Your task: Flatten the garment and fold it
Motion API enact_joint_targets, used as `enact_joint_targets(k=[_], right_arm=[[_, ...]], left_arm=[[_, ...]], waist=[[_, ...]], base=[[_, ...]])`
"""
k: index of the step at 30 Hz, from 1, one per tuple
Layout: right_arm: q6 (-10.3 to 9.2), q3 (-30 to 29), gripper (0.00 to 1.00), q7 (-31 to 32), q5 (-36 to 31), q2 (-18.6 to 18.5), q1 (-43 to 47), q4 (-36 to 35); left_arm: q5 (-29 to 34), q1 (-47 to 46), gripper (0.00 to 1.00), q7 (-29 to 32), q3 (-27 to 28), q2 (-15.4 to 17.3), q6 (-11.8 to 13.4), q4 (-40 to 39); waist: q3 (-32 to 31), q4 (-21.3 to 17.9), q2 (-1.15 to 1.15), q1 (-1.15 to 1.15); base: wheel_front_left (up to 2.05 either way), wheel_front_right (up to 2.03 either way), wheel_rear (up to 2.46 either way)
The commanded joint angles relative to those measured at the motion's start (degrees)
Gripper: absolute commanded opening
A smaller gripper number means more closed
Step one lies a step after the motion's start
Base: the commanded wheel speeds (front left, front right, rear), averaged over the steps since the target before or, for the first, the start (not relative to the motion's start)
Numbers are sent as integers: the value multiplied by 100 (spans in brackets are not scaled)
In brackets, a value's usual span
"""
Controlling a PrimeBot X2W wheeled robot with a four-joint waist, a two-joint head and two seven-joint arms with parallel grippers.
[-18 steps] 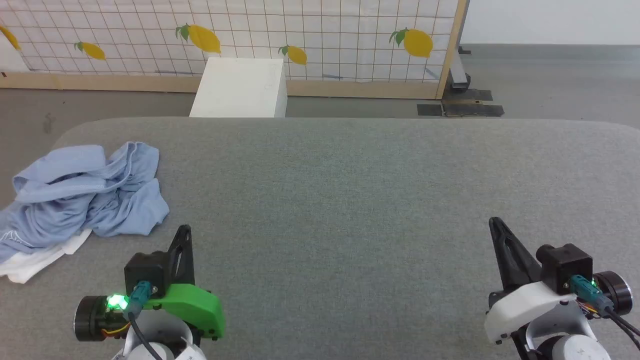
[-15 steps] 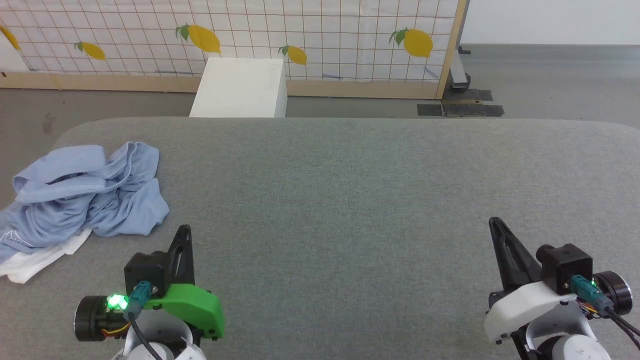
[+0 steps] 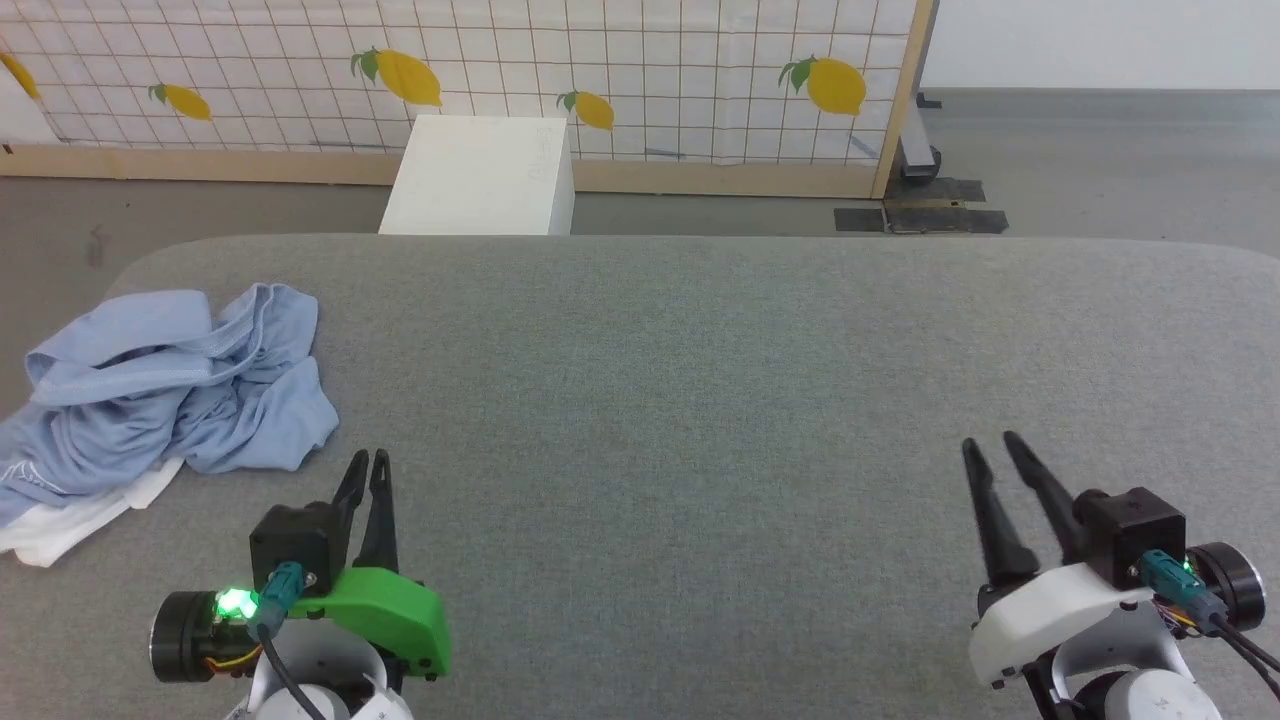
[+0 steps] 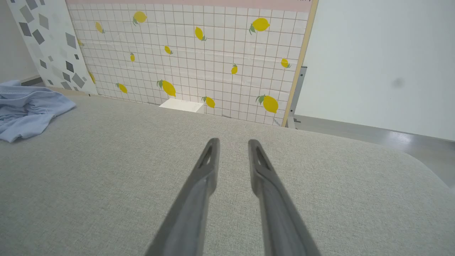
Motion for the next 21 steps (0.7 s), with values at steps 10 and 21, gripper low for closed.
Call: enact_joint_targets(k=[10,21], right_arm=[[-1,-22,100,-61,82,1,1,30],[-2,5,100,-136,181,2,-14,57]], left_arm=[[-79,-45,100,-107,-74,0,74,87],[-189,-53,100,-238,-93,27,182,151]], waist=[[-1,78,0,0],[0,389,0,0]], base=[[0,0,0],[0,0,0]])
